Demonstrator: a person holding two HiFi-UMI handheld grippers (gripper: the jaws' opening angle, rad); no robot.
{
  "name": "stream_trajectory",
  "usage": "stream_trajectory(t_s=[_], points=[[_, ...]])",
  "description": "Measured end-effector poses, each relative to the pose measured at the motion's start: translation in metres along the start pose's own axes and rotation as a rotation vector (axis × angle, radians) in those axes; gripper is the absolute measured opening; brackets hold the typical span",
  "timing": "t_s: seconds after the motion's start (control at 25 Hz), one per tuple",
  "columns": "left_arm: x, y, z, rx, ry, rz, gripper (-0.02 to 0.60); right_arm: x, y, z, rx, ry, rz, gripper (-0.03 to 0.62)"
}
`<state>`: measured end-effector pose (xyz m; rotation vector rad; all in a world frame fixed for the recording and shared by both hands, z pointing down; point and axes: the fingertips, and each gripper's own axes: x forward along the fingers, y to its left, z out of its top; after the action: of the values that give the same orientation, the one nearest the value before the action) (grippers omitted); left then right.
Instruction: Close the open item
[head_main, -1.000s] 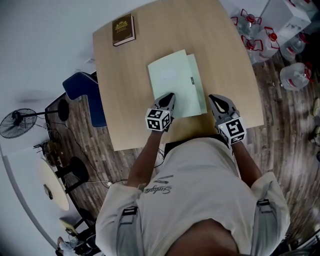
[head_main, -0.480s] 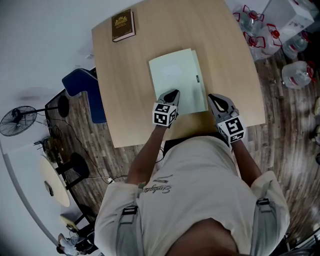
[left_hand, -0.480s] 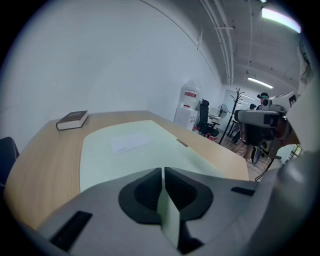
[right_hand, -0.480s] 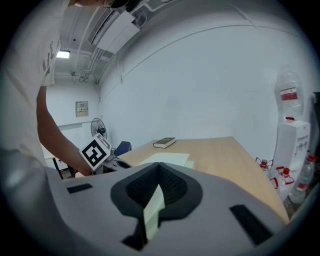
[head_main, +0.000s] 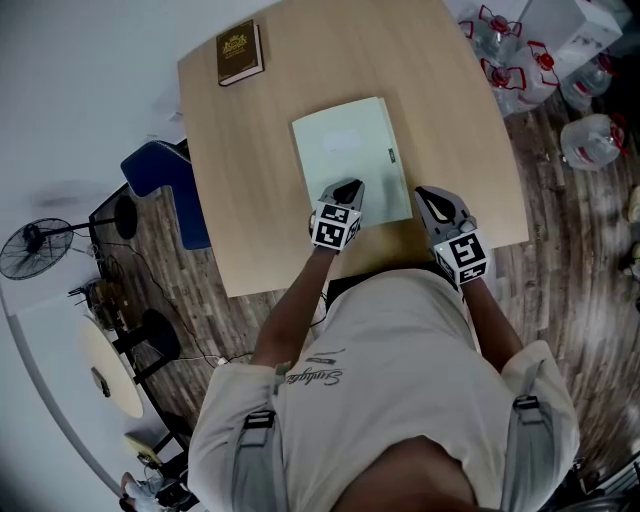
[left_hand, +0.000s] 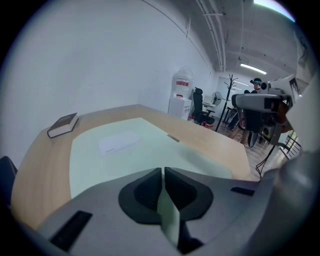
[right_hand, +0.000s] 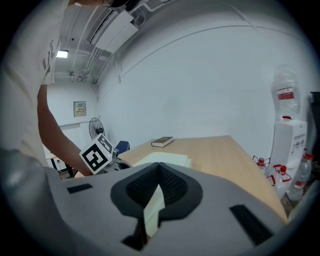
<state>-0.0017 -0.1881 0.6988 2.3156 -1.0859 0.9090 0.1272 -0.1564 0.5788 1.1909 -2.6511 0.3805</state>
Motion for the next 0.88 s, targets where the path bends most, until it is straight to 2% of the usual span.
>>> stream_trajectory(t_s=[0.16, 0.36, 0.64, 0.76, 0.88], points=[[0.006, 0.0, -0.003, 0.021, 0.038, 0.025, 0.028, -0.005, -0.004, -0.005, 0.008, 0.006, -0.009, -0.005], [0.01, -0.001, -0.007, 0.014, 0.08, 0.014, 0.028, -0.008, -0.005, -0.011, 0.013, 0.019, -0.007, -0.005], [0.009, -0.002, -0.005, 0.027, 0.083, 0.014, 0.028, -0.006, -0.003, -0.014, 0.02, 0.024, 0.009, -0.005], [0.004, -0.003, 0.002, -0.01, 0.059, -0.002, 0.028, -0.005, -0.003, -0.015, 0.022, 0.028, 0.014, -0.005], [-0.005, -0.001, 0.011, -0.084, -0.003, -0.039, 0.028, -0.001, -0.001, -0.016, 0.014, 0.026, 0.016, -0.005]])
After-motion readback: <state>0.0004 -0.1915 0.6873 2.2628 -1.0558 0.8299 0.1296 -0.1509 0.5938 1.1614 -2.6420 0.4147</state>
